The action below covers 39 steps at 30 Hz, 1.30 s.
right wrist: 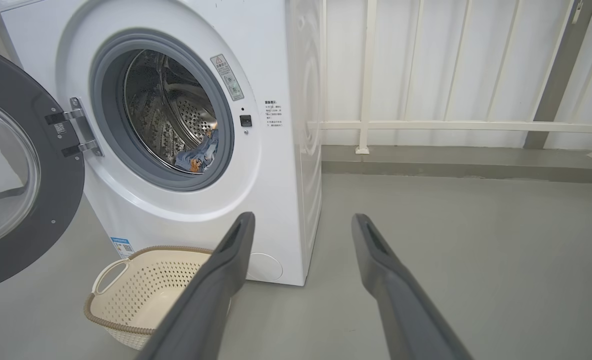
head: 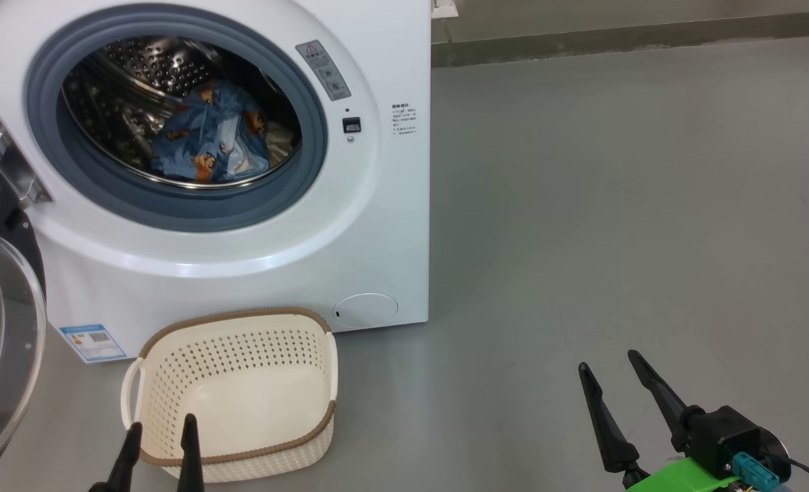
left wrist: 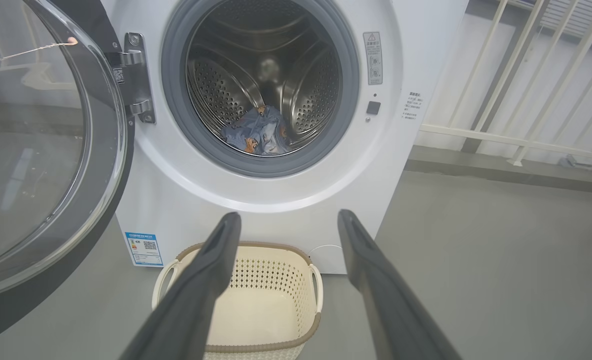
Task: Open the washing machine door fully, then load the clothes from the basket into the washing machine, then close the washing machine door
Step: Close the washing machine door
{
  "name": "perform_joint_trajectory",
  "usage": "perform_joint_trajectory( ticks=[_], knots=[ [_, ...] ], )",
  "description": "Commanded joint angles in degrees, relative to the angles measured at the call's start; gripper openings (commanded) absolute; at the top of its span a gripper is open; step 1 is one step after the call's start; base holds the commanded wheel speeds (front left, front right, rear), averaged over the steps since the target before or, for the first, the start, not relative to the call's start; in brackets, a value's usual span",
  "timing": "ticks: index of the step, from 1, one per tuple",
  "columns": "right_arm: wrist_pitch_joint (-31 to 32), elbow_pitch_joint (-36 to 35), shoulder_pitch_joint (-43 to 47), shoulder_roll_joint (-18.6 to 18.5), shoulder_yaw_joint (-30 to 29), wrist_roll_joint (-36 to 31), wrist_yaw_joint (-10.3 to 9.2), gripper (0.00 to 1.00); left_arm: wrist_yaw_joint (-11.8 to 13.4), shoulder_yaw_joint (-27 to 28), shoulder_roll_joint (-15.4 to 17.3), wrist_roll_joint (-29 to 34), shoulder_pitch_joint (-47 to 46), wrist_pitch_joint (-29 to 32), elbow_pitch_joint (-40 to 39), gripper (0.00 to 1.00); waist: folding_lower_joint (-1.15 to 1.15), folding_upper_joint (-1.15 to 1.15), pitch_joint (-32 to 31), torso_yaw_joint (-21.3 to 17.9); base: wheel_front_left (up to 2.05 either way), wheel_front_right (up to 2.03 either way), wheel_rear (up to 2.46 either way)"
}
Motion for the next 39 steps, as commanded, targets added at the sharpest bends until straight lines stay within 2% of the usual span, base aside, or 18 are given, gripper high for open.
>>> perform_joint_trajectory(
  ticks=[1, 25, 32, 39],
  knots=[
    [-0.57, -1.25, -2.25, -0.17, 1.37, -0.20, 0.09, 1.00, -0.01, 1.87, 0.24, 0.28, -1.43, -0.78, -1.26, 1.00, 0.00, 0.00, -0.09, 0.09, 0.00, 0.00, 0.00],
    [-0.53, -0.89, -1.89, -0.17, 1.08, -0.13, 0.09, 1.00, 0.24, 1.49, 0.24, 0.40, -1.39, -0.78, -0.91, 1.00, 0.00, 0.00, -0.22, 1.20, 0.00, 0.00, 0.00],
    [-0.60, -1.20, -1.48, -0.17, 1.69, 0.38, 0.09, 1.00, 0.53, 1.07, 0.24, 0.55, -1.30, -0.78, -1.01, 1.00, 0.00, 0.00, -0.29, 4.38, 0.00, 0.00, 0.00],
    [-1.02, -0.75, -0.90, -0.17, 2.55, 1.31, 0.09, 1.00, 0.66, 1.36, 0.24, 1.03, -0.47, -0.78, -1.44, 1.00, 0.00, 0.00, -0.77, 10.47, 0.00, 0.00, 0.00]
  ],
)
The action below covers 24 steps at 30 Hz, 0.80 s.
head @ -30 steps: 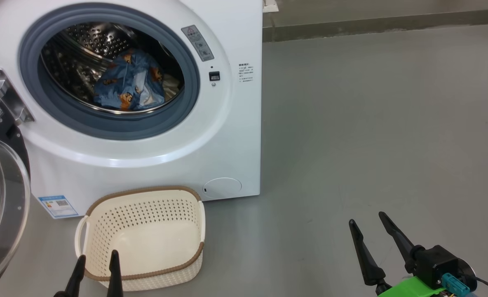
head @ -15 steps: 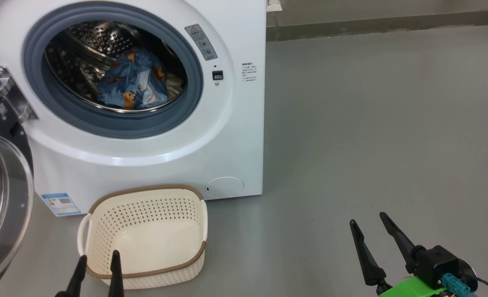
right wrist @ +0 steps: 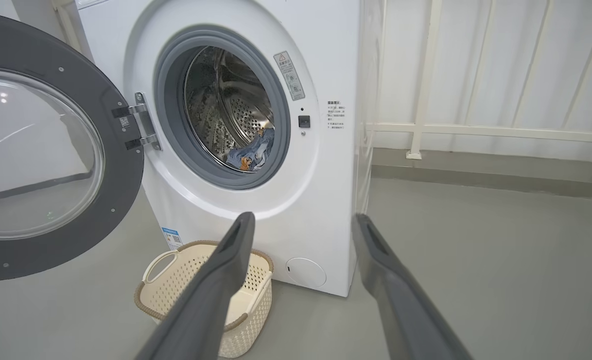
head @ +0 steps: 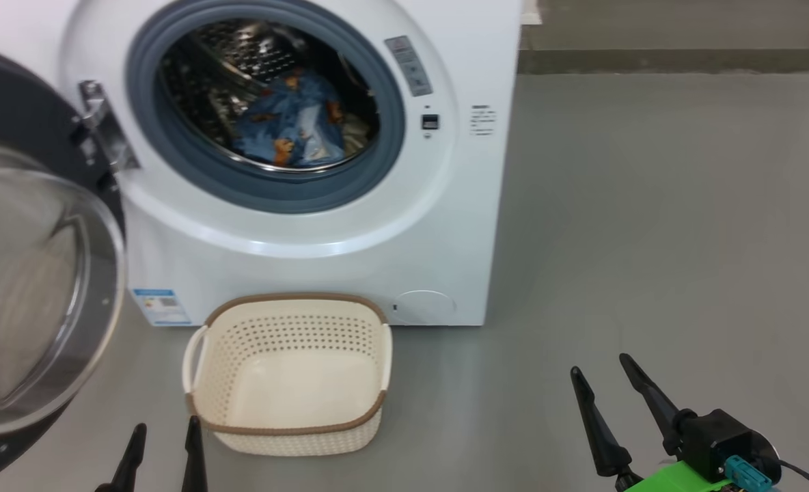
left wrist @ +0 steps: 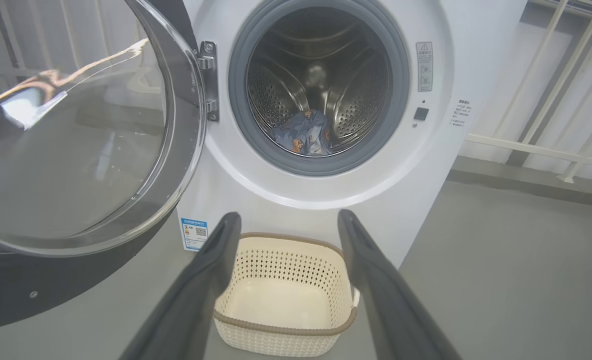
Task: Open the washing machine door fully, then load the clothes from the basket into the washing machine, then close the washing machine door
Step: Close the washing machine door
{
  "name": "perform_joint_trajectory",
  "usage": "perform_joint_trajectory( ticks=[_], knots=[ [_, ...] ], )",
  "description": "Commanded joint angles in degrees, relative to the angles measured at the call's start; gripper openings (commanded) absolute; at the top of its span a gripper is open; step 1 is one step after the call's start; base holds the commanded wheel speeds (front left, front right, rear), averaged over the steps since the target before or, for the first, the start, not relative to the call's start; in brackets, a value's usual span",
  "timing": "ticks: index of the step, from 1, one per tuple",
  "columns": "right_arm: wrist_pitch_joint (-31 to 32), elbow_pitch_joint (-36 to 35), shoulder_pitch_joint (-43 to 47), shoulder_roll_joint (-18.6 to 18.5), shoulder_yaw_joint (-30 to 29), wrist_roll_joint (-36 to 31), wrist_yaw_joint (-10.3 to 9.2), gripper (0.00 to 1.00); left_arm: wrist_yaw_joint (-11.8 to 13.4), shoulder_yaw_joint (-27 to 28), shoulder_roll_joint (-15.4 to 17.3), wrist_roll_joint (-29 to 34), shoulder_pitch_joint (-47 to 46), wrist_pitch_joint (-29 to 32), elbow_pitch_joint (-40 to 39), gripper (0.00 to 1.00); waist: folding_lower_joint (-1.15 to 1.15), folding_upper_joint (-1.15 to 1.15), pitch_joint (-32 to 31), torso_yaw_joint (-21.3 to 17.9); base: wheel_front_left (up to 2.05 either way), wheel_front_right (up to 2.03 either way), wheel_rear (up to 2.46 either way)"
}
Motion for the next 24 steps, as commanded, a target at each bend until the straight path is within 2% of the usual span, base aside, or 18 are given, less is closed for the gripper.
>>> perform_joint_trajectory(
  ticks=[1, 14, 24],
  knots=[
    [-0.66, -1.07, -0.92, -0.17, 1.75, 0.76, 0.09, 1.00, 0.55, 2.05, 0.26, 0.64, -0.38, -0.78, -1.54, 1.00, 0.00, 0.00, -0.50, 4.10, 0.00, 0.00, 0.00],
    [-2.50, 1.06, -0.96, -0.17, 4.25, 2.88, 0.09, 1.00, 0.79, 2.63, 1.80, 1.72, 1.43, -0.51, -2.57, 1.00, 0.00, 0.00, -2.09, 18.22, 0.00, 0.00, 0.00],
    [-3.00, 3.15, -5.34, -0.17, 8.63, 2.97, 0.09, 1.00, 2.63, 4.98, 1.66, 0.30, 2.91, -0.65, -5.64, 1.00, 0.00, 0.00, -0.05, 20.28, 0.00, 0.00, 0.00]
  ],
)
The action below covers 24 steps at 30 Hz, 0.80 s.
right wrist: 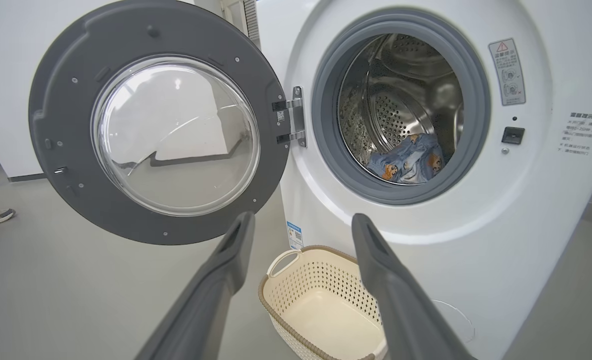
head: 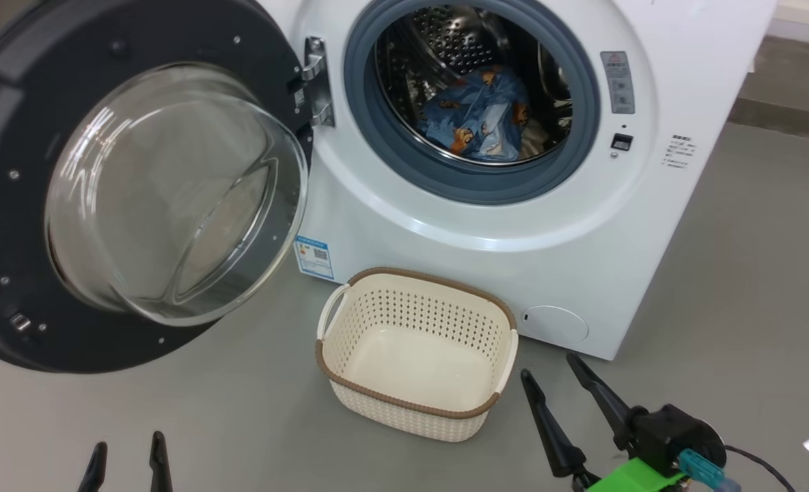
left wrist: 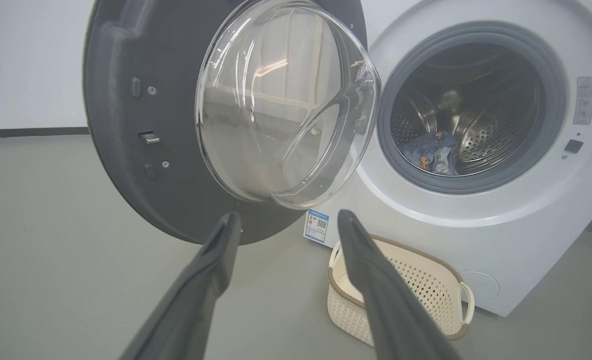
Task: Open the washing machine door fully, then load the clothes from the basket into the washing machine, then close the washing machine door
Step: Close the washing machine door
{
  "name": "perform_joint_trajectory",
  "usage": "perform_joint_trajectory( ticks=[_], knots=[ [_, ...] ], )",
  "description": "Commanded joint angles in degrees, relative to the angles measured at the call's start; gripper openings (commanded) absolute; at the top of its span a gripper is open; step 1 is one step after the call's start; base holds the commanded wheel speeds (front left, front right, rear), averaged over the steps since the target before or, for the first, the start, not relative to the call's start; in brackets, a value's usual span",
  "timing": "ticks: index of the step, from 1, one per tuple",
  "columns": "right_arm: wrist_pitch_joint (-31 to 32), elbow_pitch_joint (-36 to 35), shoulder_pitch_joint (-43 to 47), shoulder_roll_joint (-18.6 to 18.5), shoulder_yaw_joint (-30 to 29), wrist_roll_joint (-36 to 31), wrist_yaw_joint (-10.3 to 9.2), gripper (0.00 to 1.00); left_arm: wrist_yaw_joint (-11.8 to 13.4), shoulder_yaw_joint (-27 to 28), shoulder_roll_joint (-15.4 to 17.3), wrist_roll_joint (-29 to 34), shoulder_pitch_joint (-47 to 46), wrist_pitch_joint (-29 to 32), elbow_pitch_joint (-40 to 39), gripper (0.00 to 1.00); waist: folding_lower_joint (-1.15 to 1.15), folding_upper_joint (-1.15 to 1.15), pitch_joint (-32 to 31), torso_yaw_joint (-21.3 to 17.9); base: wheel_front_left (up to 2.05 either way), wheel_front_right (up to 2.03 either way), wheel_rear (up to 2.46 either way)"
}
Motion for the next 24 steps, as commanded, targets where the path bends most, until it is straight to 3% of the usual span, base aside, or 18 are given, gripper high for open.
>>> perform_joint_trajectory(
  ticks=[1, 10, 24],
  knots=[
    [-0.69, -1.04, -2.60, -0.11, 1.73, 0.14, 0.09, 1.00, 0.38, 2.08, 0.32, -0.17, -0.83, -0.68, -1.86, 1.00, 0.00, 0.00, 0.66, 0.64, 0.00, 0.00, 0.00],
    [-1.05, 1.35, -5.47, -0.11, 4.24, 0.37, 0.09, 1.00, 1.70, 3.81, -0.11, -0.82, 1.93, -0.77, -4.84, 1.00, 0.00, 0.00, 1.37, 1.19, 0.00, 0.00, 0.00],
    [-1.32, 2.76, -6.04, -0.11, 4.75, 0.19, 0.09, 1.00, 1.82, 4.41, -0.55, -0.48, 2.30, -0.78, -6.13, 1.00, 0.00, 0.00, 0.94, 0.80, 0.00, 0.00, 0.00]
  ],
)
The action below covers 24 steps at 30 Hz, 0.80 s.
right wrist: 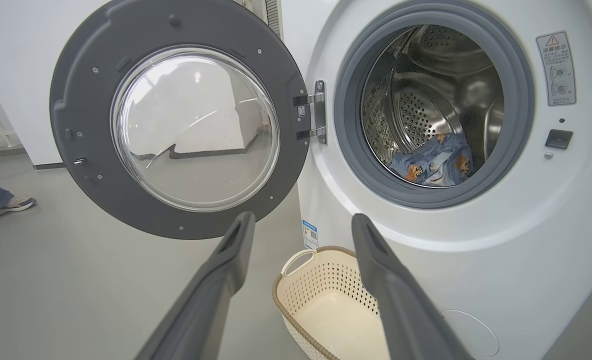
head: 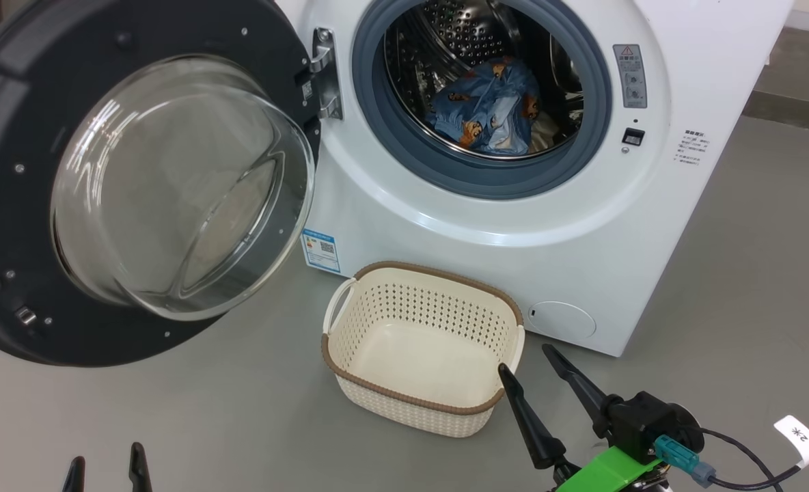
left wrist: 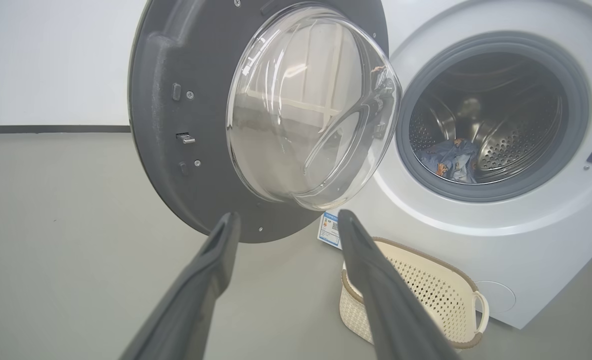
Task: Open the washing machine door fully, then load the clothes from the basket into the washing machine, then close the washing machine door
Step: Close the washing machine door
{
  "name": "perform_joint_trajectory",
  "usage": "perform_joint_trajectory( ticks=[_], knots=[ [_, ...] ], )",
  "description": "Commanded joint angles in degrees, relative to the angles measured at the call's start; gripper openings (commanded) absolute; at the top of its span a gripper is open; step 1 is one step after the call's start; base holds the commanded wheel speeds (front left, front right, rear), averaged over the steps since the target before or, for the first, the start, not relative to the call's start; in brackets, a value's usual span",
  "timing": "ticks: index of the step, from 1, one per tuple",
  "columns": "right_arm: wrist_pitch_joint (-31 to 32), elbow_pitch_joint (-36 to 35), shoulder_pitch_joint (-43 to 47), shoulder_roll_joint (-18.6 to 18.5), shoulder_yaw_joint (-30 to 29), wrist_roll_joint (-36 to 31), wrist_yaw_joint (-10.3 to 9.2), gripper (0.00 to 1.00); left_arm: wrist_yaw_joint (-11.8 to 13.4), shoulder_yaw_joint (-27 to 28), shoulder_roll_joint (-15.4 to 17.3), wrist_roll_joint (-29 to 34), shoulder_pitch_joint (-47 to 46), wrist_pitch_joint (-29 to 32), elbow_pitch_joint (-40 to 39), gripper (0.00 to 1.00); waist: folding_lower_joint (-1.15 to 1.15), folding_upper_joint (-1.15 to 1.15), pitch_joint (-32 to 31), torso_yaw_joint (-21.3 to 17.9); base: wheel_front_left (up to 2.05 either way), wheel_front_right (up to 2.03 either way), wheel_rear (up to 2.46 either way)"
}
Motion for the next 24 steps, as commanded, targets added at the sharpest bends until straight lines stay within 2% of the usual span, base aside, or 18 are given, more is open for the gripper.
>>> perform_joint_trajectory(
  ticks=[1, 22, 23, 24],
  knots=[
    [-0.61, -1.20, -1.98, 0.10, 1.38, 0.09, 0.09, 1.00, 0.20, 2.04, 0.25, 0.13, -1.36, -0.77, -1.65, 1.00, 0.00, 0.00, -0.06, -0.05, 0.00, 0.00, 0.00],
    [-0.73, -1.19, -1.84, 0.10, 1.11, 0.39, 0.09, 1.00, -0.13, 2.57, 0.03, 0.56, -1.93, -0.77, -1.60, 1.00, 0.00, 0.00, 0.08, 0.09, 0.00, 0.00, 0.00],
    [-0.73, -1.18, -1.86, 0.10, 1.11, 0.41, 0.09, 1.00, -0.12, 2.64, 0.02, 0.48, -1.95, -0.77, -1.63, 0.35, 0.00, 0.00, 0.08, 0.09, 0.00, 0.00, 0.00],
    [-0.73, -1.18, -1.87, 0.10, 1.09, 0.41, 0.09, 1.00, -0.14, 2.70, 0.00, 0.44, -1.96, -0.77, -1.70, 0.00, 0.00, 0.00, 0.08, 0.09, 0.00, 0.00, 0.00]
  ],
)
